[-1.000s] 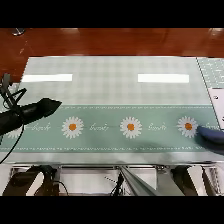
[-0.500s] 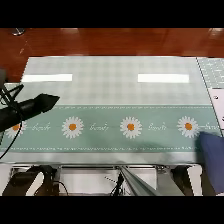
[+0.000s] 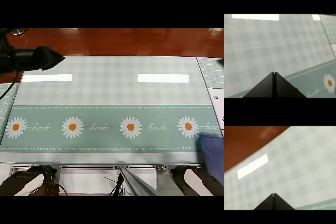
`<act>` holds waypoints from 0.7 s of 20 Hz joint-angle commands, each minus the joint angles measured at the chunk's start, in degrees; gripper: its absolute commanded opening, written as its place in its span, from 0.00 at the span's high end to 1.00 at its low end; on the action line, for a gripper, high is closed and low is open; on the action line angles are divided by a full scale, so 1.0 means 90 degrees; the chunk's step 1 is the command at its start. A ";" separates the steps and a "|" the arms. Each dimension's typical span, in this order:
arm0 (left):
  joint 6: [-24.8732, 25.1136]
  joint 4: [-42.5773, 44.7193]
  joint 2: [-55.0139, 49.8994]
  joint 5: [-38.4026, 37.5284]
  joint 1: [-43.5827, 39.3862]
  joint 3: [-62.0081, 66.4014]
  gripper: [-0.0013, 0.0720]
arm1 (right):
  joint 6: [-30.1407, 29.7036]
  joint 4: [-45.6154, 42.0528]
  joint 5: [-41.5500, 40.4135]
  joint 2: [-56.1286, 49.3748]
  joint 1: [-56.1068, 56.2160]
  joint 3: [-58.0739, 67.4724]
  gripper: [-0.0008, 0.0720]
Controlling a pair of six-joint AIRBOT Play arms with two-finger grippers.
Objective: Fold the shirts.
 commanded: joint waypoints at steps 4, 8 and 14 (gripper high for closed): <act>-0.2045 0.4039 -0.0673 -0.0410 -0.1122 -0.0469 0.96 | 0.1149 -0.4867 0.0226 -0.1938 0.4065 0.0129 0.96; -0.2025 0.3854 -0.0733 -0.0019 -0.1321 -0.1518 0.96 | 0.1727 -0.4869 0.0580 -0.2725 0.4070 0.0129 0.96; -0.1855 0.3915 -0.0777 0.0012 -0.1321 -0.1528 0.96 | 0.1775 -0.4898 0.0602 -0.2749 0.4070 0.0129 0.96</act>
